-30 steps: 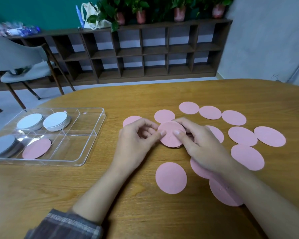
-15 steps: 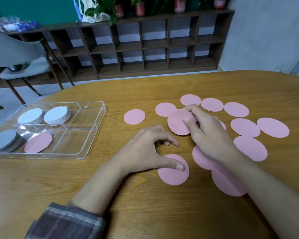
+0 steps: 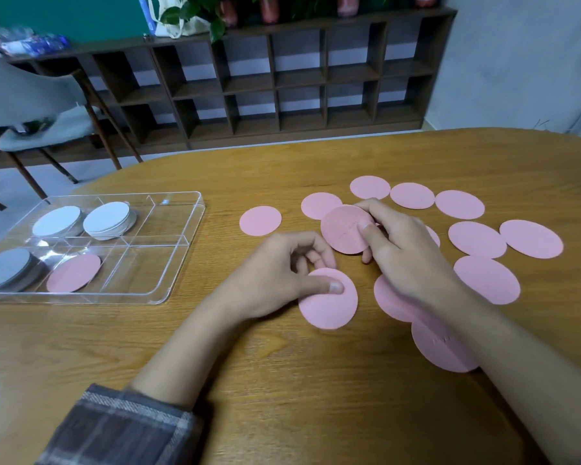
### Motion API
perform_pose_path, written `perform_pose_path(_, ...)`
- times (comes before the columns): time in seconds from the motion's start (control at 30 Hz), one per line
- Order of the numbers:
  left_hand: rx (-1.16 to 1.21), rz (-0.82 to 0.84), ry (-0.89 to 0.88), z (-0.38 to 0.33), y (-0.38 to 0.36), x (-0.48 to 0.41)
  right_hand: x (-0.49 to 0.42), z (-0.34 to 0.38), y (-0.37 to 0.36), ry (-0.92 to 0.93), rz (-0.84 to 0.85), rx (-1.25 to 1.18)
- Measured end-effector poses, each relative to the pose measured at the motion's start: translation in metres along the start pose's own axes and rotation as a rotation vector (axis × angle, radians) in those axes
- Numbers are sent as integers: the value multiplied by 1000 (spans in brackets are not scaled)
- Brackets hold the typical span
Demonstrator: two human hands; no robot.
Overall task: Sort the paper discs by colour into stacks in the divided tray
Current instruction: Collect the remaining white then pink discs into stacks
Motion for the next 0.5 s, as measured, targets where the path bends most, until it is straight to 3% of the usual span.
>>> perform_pose_path(0.23,242,-350,9,8,34,2,3,4,-10,11,83,-89)
perform_pose_path(0.5,13,-505,5,8,45,8,7,8,-16,27,123,-100)
Point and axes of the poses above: each hand's wrist, its own x-axis away from the middle knuckle, its own y-axis out of the back of the hand, z = x × y, the point moved 10 cm from there along -x, towards the middle knuckle, and after that the axes turned 2 degrees about -x, right-handed, at the moved point
